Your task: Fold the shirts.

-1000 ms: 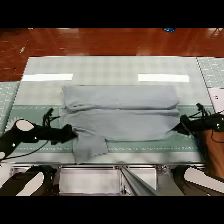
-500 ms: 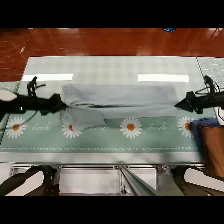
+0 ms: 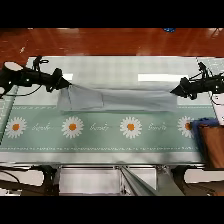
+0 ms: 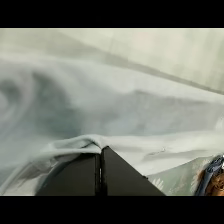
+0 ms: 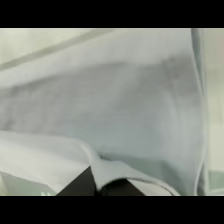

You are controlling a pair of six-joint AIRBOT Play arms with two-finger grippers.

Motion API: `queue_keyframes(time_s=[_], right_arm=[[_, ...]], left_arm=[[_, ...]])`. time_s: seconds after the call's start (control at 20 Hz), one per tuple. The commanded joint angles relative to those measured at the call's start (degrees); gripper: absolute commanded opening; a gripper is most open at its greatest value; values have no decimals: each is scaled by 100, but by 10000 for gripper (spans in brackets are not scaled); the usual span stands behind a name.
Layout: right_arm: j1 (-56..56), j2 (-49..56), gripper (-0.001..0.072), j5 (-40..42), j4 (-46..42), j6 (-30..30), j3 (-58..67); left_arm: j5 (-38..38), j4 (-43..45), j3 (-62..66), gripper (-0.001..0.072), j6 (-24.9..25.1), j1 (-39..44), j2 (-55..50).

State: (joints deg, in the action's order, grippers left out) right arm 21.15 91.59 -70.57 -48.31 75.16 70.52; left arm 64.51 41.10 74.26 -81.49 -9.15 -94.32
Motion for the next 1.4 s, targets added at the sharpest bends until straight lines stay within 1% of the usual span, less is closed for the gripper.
queue_keyframes(time_s=[0.0,0.05,0.1,0.15,0.2,0.25,0.3,0.45,0.5,0.55,0.6,0.65,0.7,0.75,0.85,0.95,1.0,1.1,1.25,1.35], right_arm=[[-28,490,32,260,35,63,321],[-31,586,183,490,109,44,321],[-31,669,392,671,210,-35,321],[-28,726,414,776,295,-83,321],[-24,741,414,833,319,-83,321],[37,732,414,769,319,-70,374],[184,706,414,494,295,-37,533],[942,400,414,-494,-118,-35,1036],[1213,219,414,-625,-319,-31,1029],[1460,24,414,-693,-608,-11,986],[1668,-166,414,-654,-844,42,839],[1801,-326,413,-549,-953,63,610],[1888,-468,414,-385,-940,63,291],[1915,-595,413,-149,-855,61,-116],[1810,-634,414,203,-396,-101,-824],[1591,-505,414,468,203,-404,-1244],[1445,-367,417,531,302,-428,-1261],[1176,-114,418,682,490,-428,-1226],[787,271,418,787,601,-387,-1012],[505,535,418,802,603,-282,-822]], left_arm=[[157,-61,525,17,-50,35,-660],[162,-48,525,28,4,79,-763],[168,-46,525,149,2,133,-857],[225,-44,527,387,4,175,-927],[319,-20,551,504,7,173,-975],[529,114,669,504,-4,61,-1001],[872,229,883,504,-57,-151,-1003],[2350,358,1617,502,-205,-1023,-817],[2568,527,1707,502,-236,-1261,-629],[2546,774,1685,502,-214,-1453,-334],[2350,1121,1558,502,-214,-1552,37],[1982,1440,1314,502,-214,-1556,450],[1427,1663,863,503,-212,-1495,966],[817,1698,304,502,-203,-1392,1486],[-446,1674,-1102,502,-173,-981,2616],[-1373,1633,-2430,503,-175,-328,3567],[-1639,1633,-2938,503,-175,9,3906],[-1749,1591,-3482,503,-177,540,4225],[-1799,1587,-3589,503,-247,1095,4186],[-1934,1585,-3589,503,-328,1263,4170]])
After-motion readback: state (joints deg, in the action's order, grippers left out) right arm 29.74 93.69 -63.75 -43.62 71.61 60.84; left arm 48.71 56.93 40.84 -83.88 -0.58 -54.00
